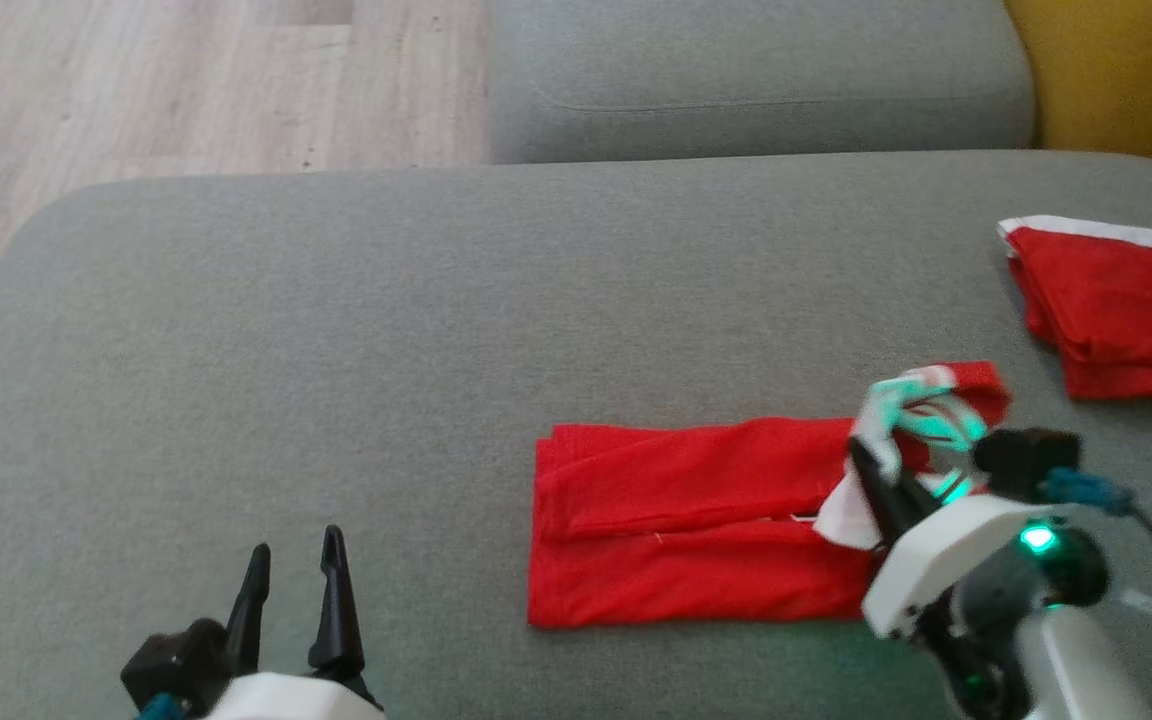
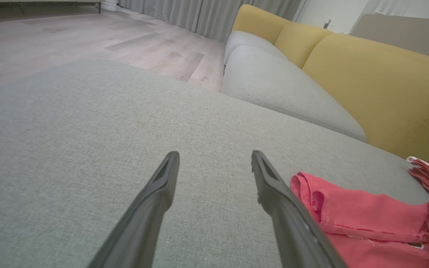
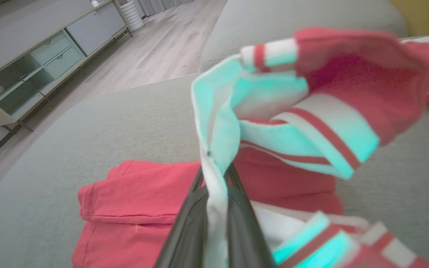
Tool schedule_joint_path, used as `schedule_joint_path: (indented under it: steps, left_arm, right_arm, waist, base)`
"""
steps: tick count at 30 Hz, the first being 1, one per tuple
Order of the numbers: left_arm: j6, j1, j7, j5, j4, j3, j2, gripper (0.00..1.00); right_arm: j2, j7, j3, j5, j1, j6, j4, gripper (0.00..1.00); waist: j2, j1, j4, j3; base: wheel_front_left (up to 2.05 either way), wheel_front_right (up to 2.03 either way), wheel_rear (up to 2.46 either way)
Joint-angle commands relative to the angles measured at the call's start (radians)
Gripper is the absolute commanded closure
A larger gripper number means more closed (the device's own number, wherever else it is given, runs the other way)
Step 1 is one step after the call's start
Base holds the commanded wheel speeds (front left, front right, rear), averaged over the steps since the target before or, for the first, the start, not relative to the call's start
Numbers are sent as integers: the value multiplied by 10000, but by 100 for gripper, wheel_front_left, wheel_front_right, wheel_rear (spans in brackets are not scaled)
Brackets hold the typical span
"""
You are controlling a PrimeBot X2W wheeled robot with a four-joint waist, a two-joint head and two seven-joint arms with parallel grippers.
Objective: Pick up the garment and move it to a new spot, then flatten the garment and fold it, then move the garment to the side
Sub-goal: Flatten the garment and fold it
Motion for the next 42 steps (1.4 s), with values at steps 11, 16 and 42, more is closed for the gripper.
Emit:
schedule_joint_path:
  steps: [11, 16, 42]
  left_arm:
    - [-39, -720, -69, 10, -221, 181, 81, 0]
    - [-57, -764, -71, 11, -172, 127, 26, 0]
    - [-81, -666, -118, -37, 53, -77, -73, 0]
  right_arm:
    - [119, -1069, 3054, 1561, -1555, 65, 1676, 100]
    - [120, -1312, 3643, 1940, -2034, 65, 2461, 100]
    - [121, -3966, 4489, 2604, -3911, 65, 4344, 0]
  waist:
    - [0, 0, 1071, 41]
    - [0, 0, 1381, 58]
    - [0, 0, 1198, -288]
  base:
    - [0, 0, 0]
    - [0, 0, 0]
    - [0, 0, 0]
